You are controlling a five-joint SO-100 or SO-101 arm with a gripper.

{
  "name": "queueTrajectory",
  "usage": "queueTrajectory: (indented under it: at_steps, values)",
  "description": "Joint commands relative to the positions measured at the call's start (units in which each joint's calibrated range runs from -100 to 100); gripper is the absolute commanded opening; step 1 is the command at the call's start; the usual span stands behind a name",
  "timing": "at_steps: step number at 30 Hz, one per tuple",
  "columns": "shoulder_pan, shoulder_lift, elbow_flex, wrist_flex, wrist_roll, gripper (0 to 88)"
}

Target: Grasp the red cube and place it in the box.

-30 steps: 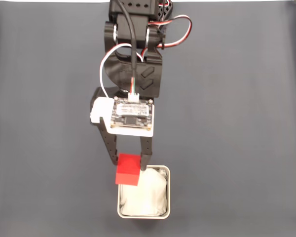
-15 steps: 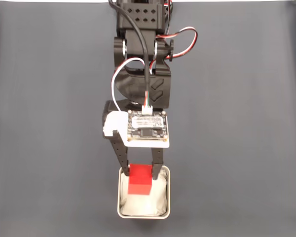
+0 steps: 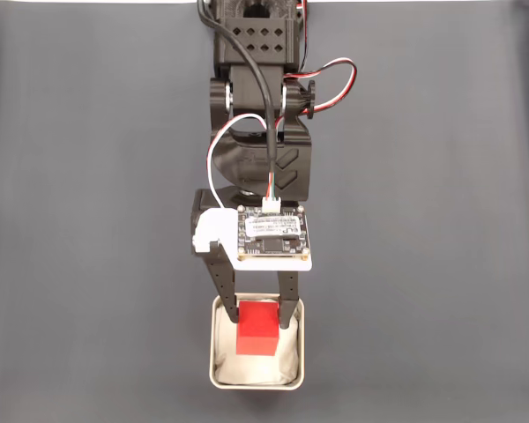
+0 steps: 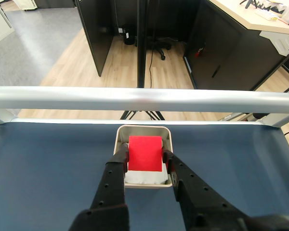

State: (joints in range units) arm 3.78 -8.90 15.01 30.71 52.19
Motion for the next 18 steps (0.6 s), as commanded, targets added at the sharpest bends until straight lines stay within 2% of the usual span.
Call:
queueTrajectory:
  at_steps: [1,18]
  values:
    - [-0.4,-0.2,-2.4,-1.8,0.6,11.4]
    - [-0.2,1.4,-2.4,-3.4,0.6,11.7]
